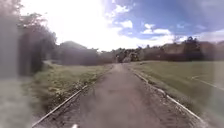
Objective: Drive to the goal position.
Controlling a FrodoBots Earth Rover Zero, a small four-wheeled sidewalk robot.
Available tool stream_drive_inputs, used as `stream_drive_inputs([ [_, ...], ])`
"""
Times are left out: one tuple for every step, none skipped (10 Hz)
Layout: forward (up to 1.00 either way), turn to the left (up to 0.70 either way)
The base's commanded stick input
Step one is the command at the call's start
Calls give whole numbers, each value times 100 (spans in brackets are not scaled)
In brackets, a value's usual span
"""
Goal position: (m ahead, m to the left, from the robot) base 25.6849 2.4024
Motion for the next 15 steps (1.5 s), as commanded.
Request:
stream_drive_inputs([
  [0,0],
  [0,0],
  [0,0],
  [0,0],
  [0,0],
  [0,0],
  [9,0],
  [23,0],
  [70,0],
  [70,0],
  [70,0],
  [70,0],
  [70,0],
  [70,0],
  [70,0],
])
